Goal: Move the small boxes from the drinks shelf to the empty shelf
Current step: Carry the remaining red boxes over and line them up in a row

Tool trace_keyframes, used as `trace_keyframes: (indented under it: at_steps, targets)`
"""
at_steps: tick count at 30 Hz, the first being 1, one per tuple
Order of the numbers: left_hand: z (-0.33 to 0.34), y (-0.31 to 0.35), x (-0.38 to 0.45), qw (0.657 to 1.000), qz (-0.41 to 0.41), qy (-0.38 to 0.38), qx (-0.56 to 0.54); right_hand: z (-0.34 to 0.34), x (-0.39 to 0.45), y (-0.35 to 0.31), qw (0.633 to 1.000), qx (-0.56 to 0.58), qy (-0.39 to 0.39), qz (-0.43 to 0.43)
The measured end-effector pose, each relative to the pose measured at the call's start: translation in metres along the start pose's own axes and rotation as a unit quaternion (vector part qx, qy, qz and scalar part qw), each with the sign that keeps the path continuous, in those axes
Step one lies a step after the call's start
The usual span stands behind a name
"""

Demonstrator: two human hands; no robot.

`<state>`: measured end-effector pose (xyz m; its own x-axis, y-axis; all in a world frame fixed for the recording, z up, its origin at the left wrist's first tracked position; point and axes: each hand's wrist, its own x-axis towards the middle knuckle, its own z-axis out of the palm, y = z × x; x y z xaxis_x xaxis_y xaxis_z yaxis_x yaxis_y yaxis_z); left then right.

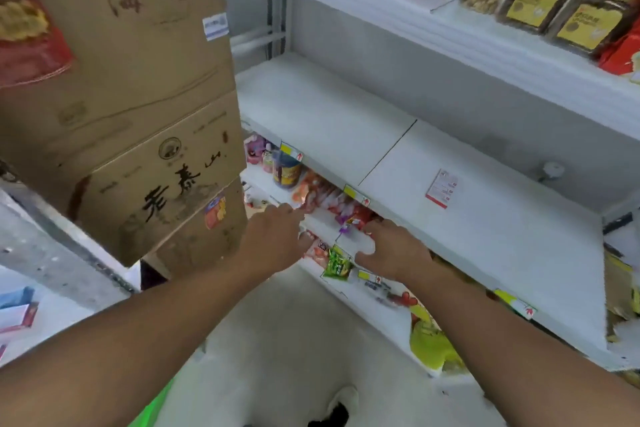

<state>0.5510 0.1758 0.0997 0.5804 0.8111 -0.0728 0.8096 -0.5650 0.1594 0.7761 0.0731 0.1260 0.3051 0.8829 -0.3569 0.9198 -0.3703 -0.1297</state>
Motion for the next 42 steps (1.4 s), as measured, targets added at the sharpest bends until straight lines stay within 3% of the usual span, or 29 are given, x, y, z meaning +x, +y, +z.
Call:
trace_keyframes:
  at_steps: [11,26,34,42]
  targets:
    - [-0.023,-0.065,-0.123,0.99,-0.138,0.004,-0.023,0.011,-0.038,-0.106,0.994,-0.011,0.004,-0.112]
    - [-0.018,-0.028,-0.282,0.936,-0.35,-0.03,0.023,0.058,-0.111,-0.149,0.941,0.016,-0.031,-0.337]
    - [-0.028,-0.045,-0.358,0.916,-0.4,-0.019,0.016,0.07,-0.168,-0.206,0.914,-0.024,-0.033,-0.403]
    - [-0.009,-0.111,-0.455,0.898,-0.439,-0.01,-0.029,0.105,-0.23,-0.295,0.903,-0.086,-0.054,-0.419]
